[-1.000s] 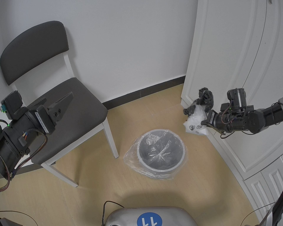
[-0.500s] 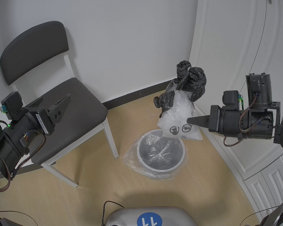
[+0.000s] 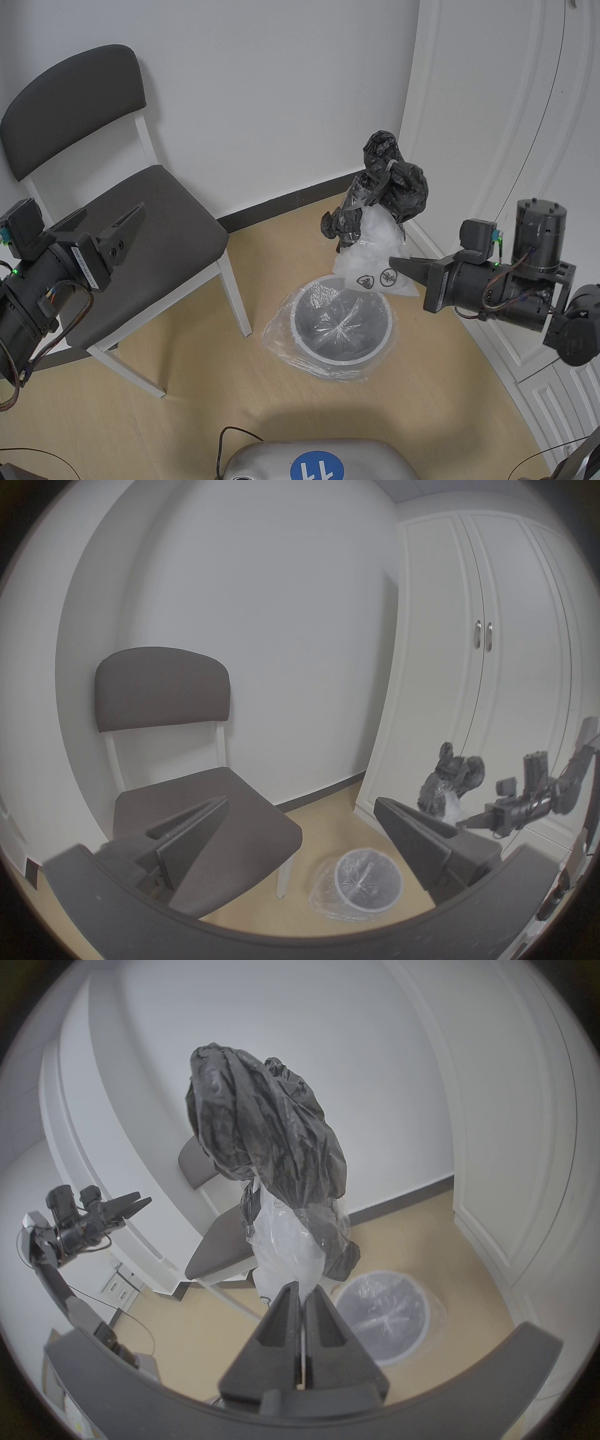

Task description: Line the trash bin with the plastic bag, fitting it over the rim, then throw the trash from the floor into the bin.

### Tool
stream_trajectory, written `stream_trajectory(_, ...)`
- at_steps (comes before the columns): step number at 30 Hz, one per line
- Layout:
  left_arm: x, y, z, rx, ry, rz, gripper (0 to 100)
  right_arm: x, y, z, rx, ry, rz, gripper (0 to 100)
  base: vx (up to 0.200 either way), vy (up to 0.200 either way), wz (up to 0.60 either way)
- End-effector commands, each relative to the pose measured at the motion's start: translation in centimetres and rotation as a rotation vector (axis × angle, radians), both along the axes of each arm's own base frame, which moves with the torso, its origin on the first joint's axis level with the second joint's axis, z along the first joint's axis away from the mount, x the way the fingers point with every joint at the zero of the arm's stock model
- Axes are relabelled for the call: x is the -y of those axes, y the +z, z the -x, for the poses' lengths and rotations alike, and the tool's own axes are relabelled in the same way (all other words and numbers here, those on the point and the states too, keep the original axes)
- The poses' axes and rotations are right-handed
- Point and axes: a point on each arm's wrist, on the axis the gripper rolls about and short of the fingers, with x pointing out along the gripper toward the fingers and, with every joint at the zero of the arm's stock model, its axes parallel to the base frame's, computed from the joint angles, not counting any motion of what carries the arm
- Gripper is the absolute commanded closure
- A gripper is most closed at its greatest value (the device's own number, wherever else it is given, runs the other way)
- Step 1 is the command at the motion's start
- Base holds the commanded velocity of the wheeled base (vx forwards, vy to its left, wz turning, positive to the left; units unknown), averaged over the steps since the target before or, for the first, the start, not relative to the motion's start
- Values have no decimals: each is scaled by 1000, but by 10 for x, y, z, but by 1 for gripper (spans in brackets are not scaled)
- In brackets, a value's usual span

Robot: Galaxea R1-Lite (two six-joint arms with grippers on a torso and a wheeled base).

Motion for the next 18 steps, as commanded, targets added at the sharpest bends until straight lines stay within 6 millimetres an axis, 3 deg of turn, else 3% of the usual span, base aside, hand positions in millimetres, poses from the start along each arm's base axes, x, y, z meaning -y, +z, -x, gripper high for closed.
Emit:
stream_trajectory(1, -2, 2, 3, 14, 1, -3, 0, -3, -83, -31, -89, -40, 110, 100, 0, 0, 0)
stream_trajectory(3, -2, 2, 4, 17, 2, -7, 0, -3, -98, -39, -60, -45, 116, 100, 0, 0, 0)
stream_trajectory(5, -2, 2, 4, 17, 2, -7, 0, -3, -98, -39, -60, -45, 116, 100, 0, 0, 0)
stream_trajectory(7, -3, 3, 4, 19, 2, -5, 0, -5, -126, -54, 28, -57, 88, 100, 0, 0, 0)
stream_trajectory(18, -8, 4, 2, 24, 34, -5, 0, -3, -162, -65, -3, -69, 130, 100, 0, 0, 0)
